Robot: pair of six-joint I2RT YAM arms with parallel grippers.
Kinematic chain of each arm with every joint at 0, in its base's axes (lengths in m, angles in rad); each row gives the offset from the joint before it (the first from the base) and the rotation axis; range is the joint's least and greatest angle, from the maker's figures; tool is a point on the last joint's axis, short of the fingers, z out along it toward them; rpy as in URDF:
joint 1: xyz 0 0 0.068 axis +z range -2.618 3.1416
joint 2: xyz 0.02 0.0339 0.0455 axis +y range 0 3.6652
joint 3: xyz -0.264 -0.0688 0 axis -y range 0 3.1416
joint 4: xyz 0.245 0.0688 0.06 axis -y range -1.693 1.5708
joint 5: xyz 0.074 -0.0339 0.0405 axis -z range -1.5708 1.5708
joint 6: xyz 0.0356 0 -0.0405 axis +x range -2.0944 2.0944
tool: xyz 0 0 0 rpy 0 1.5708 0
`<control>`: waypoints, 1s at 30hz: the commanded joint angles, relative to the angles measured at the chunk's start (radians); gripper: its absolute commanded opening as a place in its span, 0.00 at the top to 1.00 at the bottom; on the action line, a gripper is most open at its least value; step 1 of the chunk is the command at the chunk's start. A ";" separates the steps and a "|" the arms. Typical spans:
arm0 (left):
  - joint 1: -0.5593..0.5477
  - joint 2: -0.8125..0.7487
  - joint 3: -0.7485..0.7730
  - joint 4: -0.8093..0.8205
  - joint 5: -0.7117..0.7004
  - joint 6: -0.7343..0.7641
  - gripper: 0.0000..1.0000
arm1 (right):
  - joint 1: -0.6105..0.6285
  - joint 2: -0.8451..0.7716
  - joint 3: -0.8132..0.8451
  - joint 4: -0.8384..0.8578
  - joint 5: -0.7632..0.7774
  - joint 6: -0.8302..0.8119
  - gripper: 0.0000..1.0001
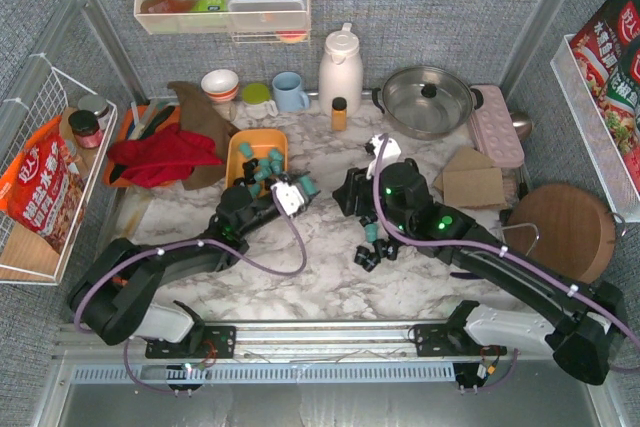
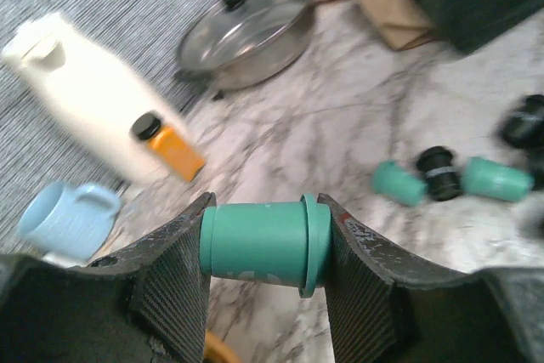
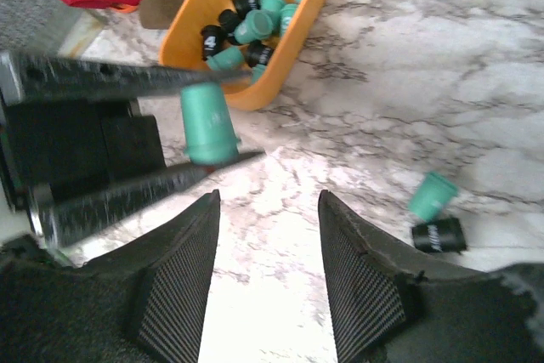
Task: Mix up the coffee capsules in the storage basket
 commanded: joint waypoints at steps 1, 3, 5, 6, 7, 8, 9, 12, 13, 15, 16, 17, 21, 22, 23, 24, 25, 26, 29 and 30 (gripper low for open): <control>0.062 0.043 0.047 -0.026 -0.164 -0.087 0.62 | -0.005 -0.040 0.014 -0.125 0.096 -0.072 0.44; 0.106 0.068 0.073 -0.037 -0.214 -0.136 0.63 | -0.008 -0.064 -0.002 -0.135 0.109 -0.083 0.42; 0.153 0.093 0.091 -0.032 -0.247 -0.191 0.63 | -0.013 -0.089 -0.023 -0.131 0.119 -0.088 0.39; 0.175 0.108 0.098 -0.029 -0.272 -0.216 0.63 | -0.015 -0.101 -0.034 -0.129 0.125 -0.091 0.38; 0.196 0.119 0.108 -0.033 -0.294 -0.237 0.63 | -0.018 -0.109 -0.044 -0.129 0.133 -0.094 0.37; 0.216 0.132 0.118 -0.046 -0.306 -0.253 0.64 | -0.023 -0.116 -0.054 -0.128 0.140 -0.097 0.36; 0.242 0.143 0.128 -0.060 -0.314 -0.266 0.64 | -0.026 -0.123 -0.062 -0.126 0.147 -0.099 0.36; 0.285 0.177 0.175 -0.134 -0.329 -0.302 0.64 | -0.042 -0.127 -0.083 -0.124 0.158 -0.103 0.34; 0.293 0.188 0.192 -0.162 -0.329 -0.311 0.64 | -0.046 -0.126 -0.088 -0.121 0.157 -0.104 0.34; 0.310 0.214 0.227 -0.212 -0.303 -0.322 0.64 | -0.058 -0.118 -0.092 -0.114 0.157 -0.105 0.33; 0.320 0.229 0.247 -0.232 -0.288 -0.335 0.64 | -0.061 -0.110 -0.091 -0.111 0.155 -0.108 0.32; 0.330 0.243 0.265 -0.251 -0.273 -0.356 0.64 | -0.066 -0.101 -0.088 -0.110 0.155 -0.114 0.32; 0.388 0.303 0.353 -0.346 -0.190 -0.433 0.64 | -0.081 -0.049 -0.068 -0.122 0.153 -0.126 0.31; 0.396 0.314 0.371 -0.369 -0.179 -0.450 0.64 | -0.083 -0.034 -0.066 -0.124 0.153 -0.121 0.31; 0.402 0.322 0.387 -0.388 -0.173 -0.463 0.64 | -0.085 -0.021 -0.065 -0.124 0.154 -0.113 0.31; 0.408 0.327 0.395 -0.397 -0.167 -0.472 0.63 | -0.086 -0.007 -0.067 -0.119 0.152 -0.101 0.31; 0.411 0.330 0.398 -0.399 -0.163 -0.480 0.60 | -0.087 0.006 -0.070 -0.113 0.149 -0.090 0.31; 0.415 0.333 0.398 -0.396 -0.164 -0.486 0.55 | -0.088 0.018 -0.073 -0.104 0.143 -0.080 0.31; 0.420 0.343 0.396 -0.393 -0.164 -0.489 0.44 | -0.087 0.054 -0.076 -0.084 0.124 -0.058 0.31; 0.421 0.346 0.396 -0.392 -0.168 -0.491 0.35 | -0.088 0.067 -0.073 -0.084 0.117 -0.054 0.31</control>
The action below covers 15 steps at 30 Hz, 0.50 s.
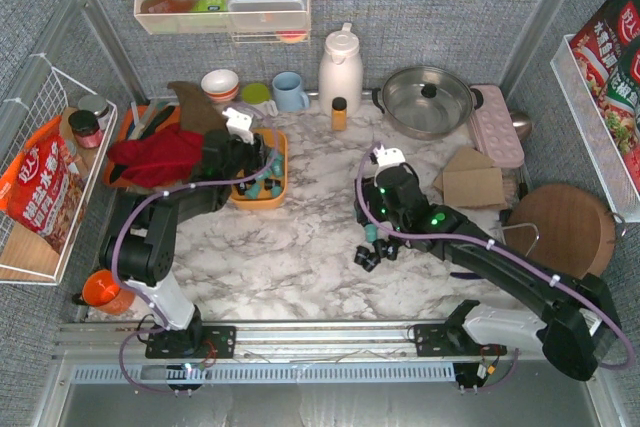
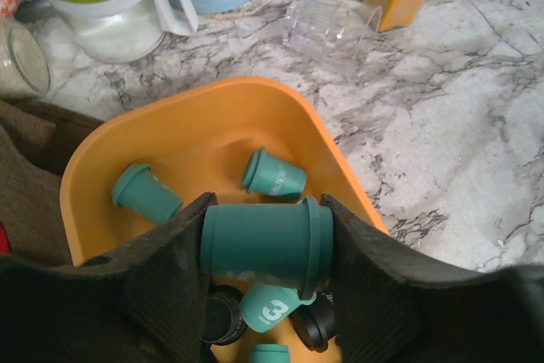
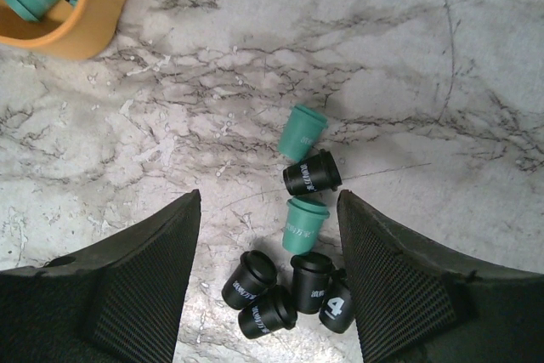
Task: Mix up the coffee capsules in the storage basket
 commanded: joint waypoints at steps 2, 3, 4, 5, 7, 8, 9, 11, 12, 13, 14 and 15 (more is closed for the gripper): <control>0.011 0.012 0.003 -0.018 -0.003 -0.040 0.09 | -0.002 0.063 0.007 0.032 -0.029 0.041 0.31; 0.013 0.009 0.003 -0.019 -0.023 -0.046 0.02 | -0.002 0.071 0.010 0.027 -0.029 0.041 0.31; 0.016 0.005 0.006 -0.024 -0.041 -0.054 0.01 | -0.002 0.089 0.011 0.023 -0.028 0.041 0.31; 0.019 -0.001 0.009 -0.033 -0.052 -0.058 0.01 | -0.002 0.103 0.010 0.019 -0.026 0.041 0.31; 0.023 -0.016 0.020 -0.050 -0.077 -0.066 0.01 | -0.003 0.126 0.005 0.016 -0.023 0.041 0.31; 0.024 -0.024 0.025 -0.063 -0.091 -0.077 0.01 | -0.004 0.138 0.002 0.016 -0.021 0.040 0.31; 0.024 -0.033 0.036 -0.080 -0.112 -0.090 0.01 | -0.002 0.149 -0.001 0.020 -0.020 0.035 0.31; 0.024 -0.046 0.071 -0.137 -0.139 -0.125 0.01 | -0.005 0.180 -0.007 0.035 -0.014 0.022 0.32; 0.024 -0.051 0.097 -0.175 -0.152 -0.148 0.01 | -0.007 0.199 -0.009 0.043 -0.007 0.014 0.33; 0.024 -0.055 0.121 -0.220 -0.165 -0.168 0.01 | -0.008 0.222 -0.008 0.049 0.003 0.007 0.35; 0.024 -0.062 0.145 -0.260 -0.174 -0.184 0.01 | -0.010 0.246 -0.006 0.053 0.013 0.002 0.37; 0.024 -0.068 0.164 -0.293 -0.180 -0.195 0.01 | -0.012 0.273 -0.001 0.060 0.020 -0.003 0.39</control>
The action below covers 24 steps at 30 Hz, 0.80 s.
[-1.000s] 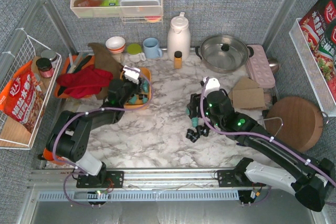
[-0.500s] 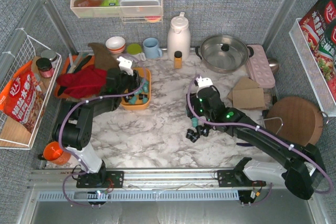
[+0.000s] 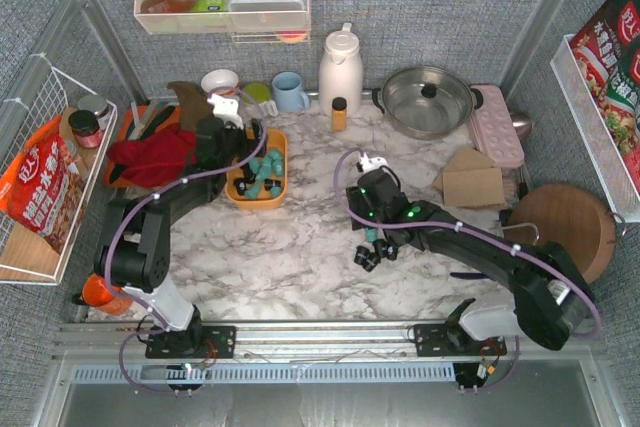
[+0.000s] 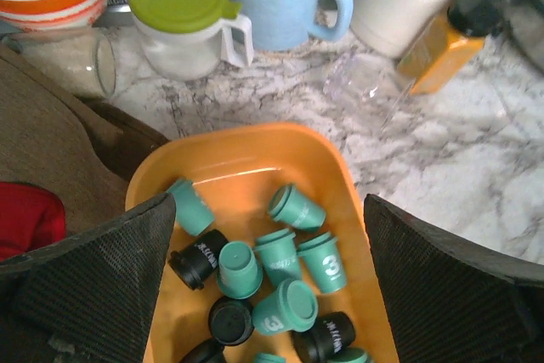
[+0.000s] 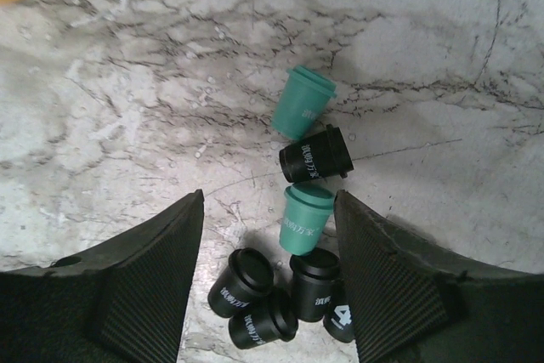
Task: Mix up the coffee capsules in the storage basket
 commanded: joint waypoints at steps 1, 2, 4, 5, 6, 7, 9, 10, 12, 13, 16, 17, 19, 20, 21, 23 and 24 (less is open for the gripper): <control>0.001 -0.032 0.072 -0.164 -0.066 -0.085 0.01 | -0.010 0.087 0.012 0.044 0.038 -0.027 0.40; 0.001 -0.043 0.073 -0.166 -0.069 -0.091 0.01 | -0.014 0.115 0.020 0.048 0.038 -0.029 0.41; 0.001 -0.070 0.058 -0.150 -0.078 -0.098 0.01 | -0.019 0.158 0.034 0.063 0.042 -0.023 0.42; 0.001 -0.084 0.047 -0.138 -0.082 -0.103 0.01 | -0.022 0.176 0.039 0.072 0.043 -0.010 0.42; 0.001 -0.096 0.036 -0.127 -0.086 -0.108 0.01 | -0.024 0.190 0.043 0.083 0.044 0.004 0.43; 0.001 -0.108 0.027 -0.120 -0.088 -0.115 0.01 | -0.026 0.203 0.046 0.097 0.045 0.019 0.43; 0.001 -0.125 0.016 -0.114 -0.087 -0.133 0.01 | -0.029 0.221 0.052 0.121 0.043 0.040 0.45; 0.000 -0.133 0.014 -0.114 -0.086 -0.142 0.01 | -0.029 0.225 0.058 0.128 0.041 0.048 0.46; 0.001 -0.149 0.008 -0.113 -0.081 -0.158 0.01 | -0.028 0.234 0.073 0.127 0.042 0.063 0.48; 0.001 -0.155 0.006 -0.110 -0.081 -0.164 0.01 | -0.029 0.237 0.081 0.122 0.044 0.070 0.49; 0.001 -0.173 0.004 -0.107 -0.075 -0.184 0.01 | -0.028 0.245 0.095 0.126 0.062 0.101 0.50; 0.001 -0.177 0.004 -0.108 -0.071 -0.189 0.01 | -0.028 0.251 0.098 0.127 0.068 0.107 0.51; 0.001 -0.181 0.003 -0.107 -0.069 -0.198 0.01 | -0.029 0.265 0.106 0.124 0.083 0.124 0.52; 0.001 -0.183 0.002 -0.108 -0.067 -0.202 0.01 | -0.028 0.272 0.109 0.126 0.090 0.131 0.53; 0.001 -0.185 0.001 -0.108 -0.067 -0.205 0.01 | -0.029 0.278 0.110 0.132 0.095 0.137 0.53; 0.001 -0.187 0.000 -0.108 -0.067 -0.208 0.01 | -0.029 0.299 0.111 0.145 0.109 0.148 0.55; 0.001 -0.189 0.000 -0.107 -0.067 -0.208 0.01 | -0.030 0.310 0.113 0.146 0.120 0.156 0.56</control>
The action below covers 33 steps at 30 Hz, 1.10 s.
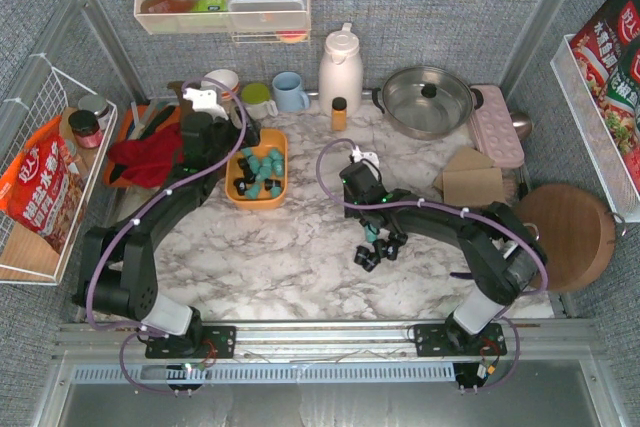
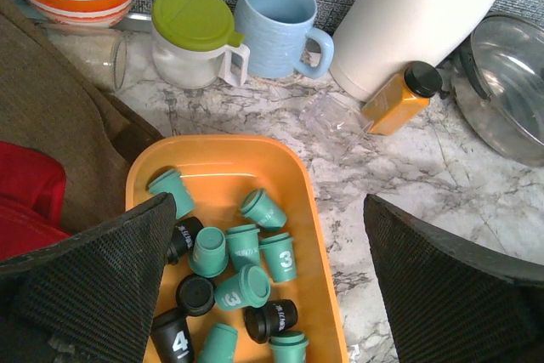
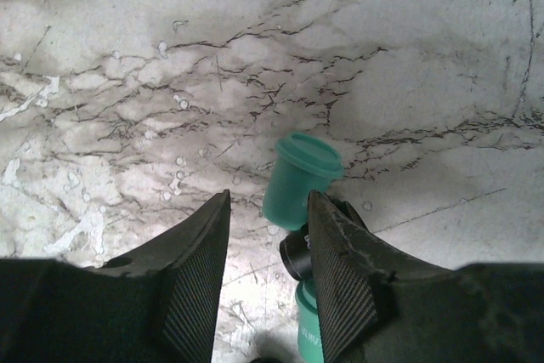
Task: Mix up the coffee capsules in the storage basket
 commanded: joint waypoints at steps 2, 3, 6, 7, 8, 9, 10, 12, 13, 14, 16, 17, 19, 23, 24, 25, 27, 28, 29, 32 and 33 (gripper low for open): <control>0.001 -0.013 -0.002 0.017 0.006 -0.014 0.01 | -0.001 0.046 0.013 0.023 0.076 0.069 0.58; 0.001 -0.015 -0.002 0.016 0.002 -0.011 0.01 | -0.002 0.049 0.012 0.020 0.087 0.081 0.59; 0.001 -0.019 -0.002 0.011 -0.005 -0.005 0.01 | -0.002 0.054 0.000 0.022 0.121 0.110 0.61; 0.001 -0.019 -0.002 0.012 -0.005 -0.004 0.01 | -0.002 0.055 -0.002 0.022 0.132 0.115 0.61; 0.001 -0.020 -0.002 0.013 -0.006 -0.006 0.01 | -0.004 0.059 -0.002 0.023 0.139 0.118 0.61; 0.001 -0.020 -0.002 0.014 -0.004 -0.008 0.01 | -0.004 0.065 -0.002 0.027 0.144 0.115 0.62; 0.001 -0.020 -0.003 0.014 -0.001 -0.010 0.01 | -0.004 0.071 -0.001 0.034 0.145 0.113 0.62; 0.001 -0.017 -0.002 0.013 0.005 -0.015 0.01 | -0.008 0.087 0.001 0.046 0.139 0.103 0.63; 0.001 -0.015 -0.002 0.014 0.007 -0.018 0.01 | -0.008 0.094 0.001 0.054 0.135 0.098 0.64; 0.001 -0.013 -0.002 0.013 0.007 -0.019 0.01 | -0.009 0.102 0.000 0.071 0.126 0.091 0.65; 0.001 -0.015 -0.003 0.013 0.007 -0.019 0.01 | -0.008 0.114 -0.002 0.089 0.112 0.077 0.66; 0.001 -0.016 -0.003 0.014 0.007 -0.017 0.01 | -0.008 0.120 0.000 0.090 0.107 0.076 0.66; 0.001 -0.016 -0.005 0.019 0.010 -0.014 0.01 | -0.009 0.127 0.001 0.090 0.103 0.077 0.67; 0.007 0.003 -0.014 0.055 0.075 -0.014 0.01 | -0.009 0.140 0.006 0.090 0.088 0.072 0.67; 0.013 0.011 -0.018 0.064 0.081 -0.034 0.01 | -0.011 0.142 0.007 0.090 0.083 0.070 0.67; 0.022 0.019 -0.023 0.074 0.081 -0.064 0.01 | -0.012 0.143 0.008 0.089 0.078 0.068 0.67; 0.052 0.037 -0.037 0.097 0.101 -0.132 0.01 | -0.014 0.145 0.010 0.087 0.070 0.068 0.66; 0.072 0.045 -0.046 0.118 0.129 -0.156 0.01 | -0.016 0.146 0.011 0.085 0.067 0.067 0.66; 0.101 0.053 -0.057 0.145 0.175 -0.179 0.01 | -0.018 0.147 0.011 0.083 0.064 0.067 0.66; 0.137 0.070 -0.072 0.204 0.224 -0.221 0.01 | -0.024 0.152 0.017 0.076 0.054 0.064 0.63; 0.136 0.071 -0.061 0.180 0.215 -0.211 0.01 | -0.027 0.156 0.021 0.070 0.049 0.064 0.61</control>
